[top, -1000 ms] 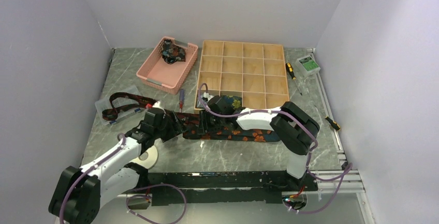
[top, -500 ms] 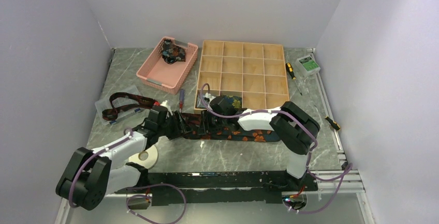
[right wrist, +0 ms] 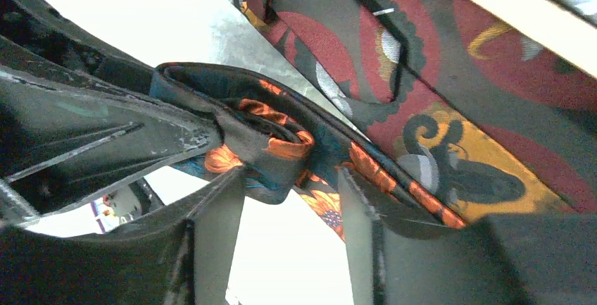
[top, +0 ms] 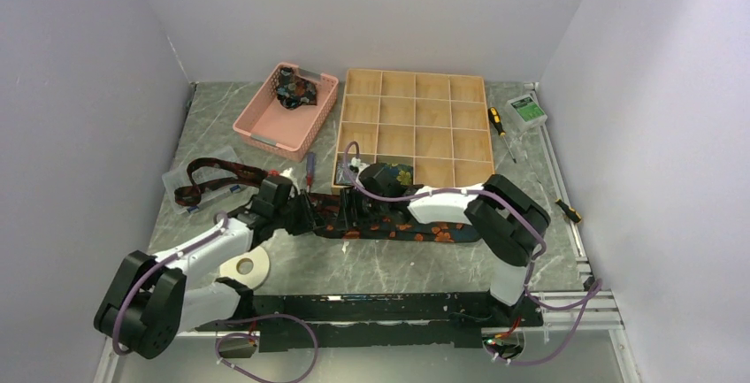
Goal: Roll the ties
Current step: Roll the tie at the center of the board.
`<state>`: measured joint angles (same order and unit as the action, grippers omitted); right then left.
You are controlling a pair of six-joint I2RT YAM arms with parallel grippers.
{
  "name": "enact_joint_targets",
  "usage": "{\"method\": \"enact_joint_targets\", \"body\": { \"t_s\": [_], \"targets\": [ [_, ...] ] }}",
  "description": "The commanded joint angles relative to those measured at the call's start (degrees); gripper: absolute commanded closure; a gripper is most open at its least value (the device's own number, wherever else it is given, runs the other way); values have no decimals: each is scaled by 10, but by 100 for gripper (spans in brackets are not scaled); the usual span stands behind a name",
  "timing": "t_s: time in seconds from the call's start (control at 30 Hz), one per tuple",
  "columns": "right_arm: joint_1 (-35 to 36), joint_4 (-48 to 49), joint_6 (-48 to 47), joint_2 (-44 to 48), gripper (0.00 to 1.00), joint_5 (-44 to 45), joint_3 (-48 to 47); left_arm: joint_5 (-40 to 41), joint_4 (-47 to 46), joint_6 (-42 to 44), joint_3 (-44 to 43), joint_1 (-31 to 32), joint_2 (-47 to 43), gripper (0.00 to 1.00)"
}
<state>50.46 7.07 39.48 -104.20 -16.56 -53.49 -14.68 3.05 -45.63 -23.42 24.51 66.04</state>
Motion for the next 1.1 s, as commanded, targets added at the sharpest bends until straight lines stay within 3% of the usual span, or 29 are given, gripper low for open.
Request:
{"method": "enact_joint_targets", "body": {
  "t_s": [0.0, 0.13, 0.57, 0.8, 1.07],
  "targets": [
    [-4, -41, -17, 64, 39, 61, 13, 111, 162, 29, -95, 40, -2, 97],
    [-15, -68, -32, 139, 34, 102, 46, 205, 267, 25, -178, 81, 63, 97],
    [-84, -148, -43, 420, 34, 205, 233, 495, 604, -103, -449, 219, 308, 97],
    [-122, -156, -45, 472, 34, 193, 282, 555, 736, -179, -581, 297, 414, 97],
    [-131, -161, -38, 501, 34, 189, 299, 553, 743, -204, -611, 341, 501, 97]
  ]
}}
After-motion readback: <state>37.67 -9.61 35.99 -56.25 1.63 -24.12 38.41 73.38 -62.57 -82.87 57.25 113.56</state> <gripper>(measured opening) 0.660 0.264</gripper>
